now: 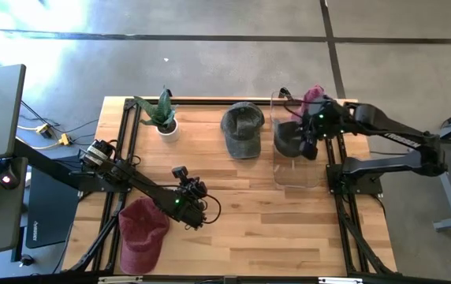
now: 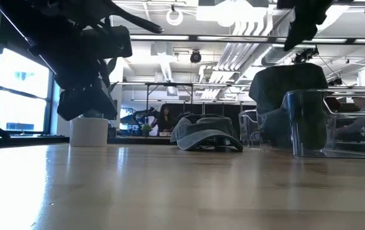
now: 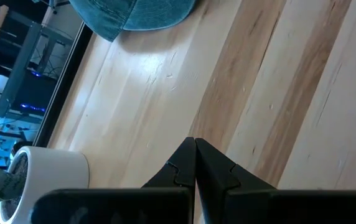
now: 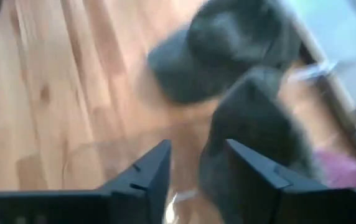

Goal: Pick & Place hat
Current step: Put the red cap into the top transparent bin

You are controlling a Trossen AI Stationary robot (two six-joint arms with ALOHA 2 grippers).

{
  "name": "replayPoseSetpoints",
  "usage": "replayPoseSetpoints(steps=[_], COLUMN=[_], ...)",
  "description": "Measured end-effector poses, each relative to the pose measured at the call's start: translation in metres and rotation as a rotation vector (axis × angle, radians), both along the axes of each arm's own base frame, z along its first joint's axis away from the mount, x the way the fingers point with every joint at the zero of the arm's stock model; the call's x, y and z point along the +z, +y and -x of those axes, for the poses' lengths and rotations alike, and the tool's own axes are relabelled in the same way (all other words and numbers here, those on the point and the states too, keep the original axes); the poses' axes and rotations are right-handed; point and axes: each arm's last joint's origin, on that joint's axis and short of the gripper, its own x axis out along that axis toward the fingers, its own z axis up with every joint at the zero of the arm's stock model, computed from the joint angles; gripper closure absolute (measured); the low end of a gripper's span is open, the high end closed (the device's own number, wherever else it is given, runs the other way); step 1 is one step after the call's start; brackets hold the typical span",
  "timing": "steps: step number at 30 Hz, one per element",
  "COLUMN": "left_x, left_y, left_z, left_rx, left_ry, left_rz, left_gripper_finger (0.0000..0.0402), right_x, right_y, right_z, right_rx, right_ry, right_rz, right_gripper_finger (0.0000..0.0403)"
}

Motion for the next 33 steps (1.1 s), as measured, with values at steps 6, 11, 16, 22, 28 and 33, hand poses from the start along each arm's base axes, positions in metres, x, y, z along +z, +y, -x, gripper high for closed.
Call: replayPoseSetpoints(steps=[6, 11, 16, 22, 28, 33], left_x=[0.0, 0.0, 0.0, 0.0, 0.0, 0.001], left_y=[0.0, 0.0, 0.0, 0.0, -0.001, -0.003], left_z=[-0.001, -0.001, -0.001, -0.001, -0.001, -0.006], left_rx=[0.0, 0.0, -0.005, -0.016, -0.016, -0.031], left_ry=[-0.006, -0.009, -0.003, 0.009, 0.004, -0.038], left_rz=[0.003, 0.006, 0.001, -0.005, 0.002, 0.015], left_gripper_finger=[0.0401, 0.0401, 0.0401, 0.0402, 0.0402, 0.0402], right_x=[-0.016, -0.017, -0.008, -0.045, -0.098, -0.114], right_y=[-0.019, -0.033, -0.013, 0.057, 0.138, 0.179], right_z=[-0.006, -0.023, -0.043, -0.08, -0.08, -0.066], right_rx=[-0.252, -0.332, -0.261, 0.033, 0.345, 0.467], right_ry=[0.224, 0.244, 0.021, -0.297, -0.613, -0.677], right_rz=[0.171, 0.376, 0.321, 0.228, 0.117, 0.197], right_gripper_finger=[0.0382, 0.0378, 0.0365, 0.0397, 0.0395, 0.0401])
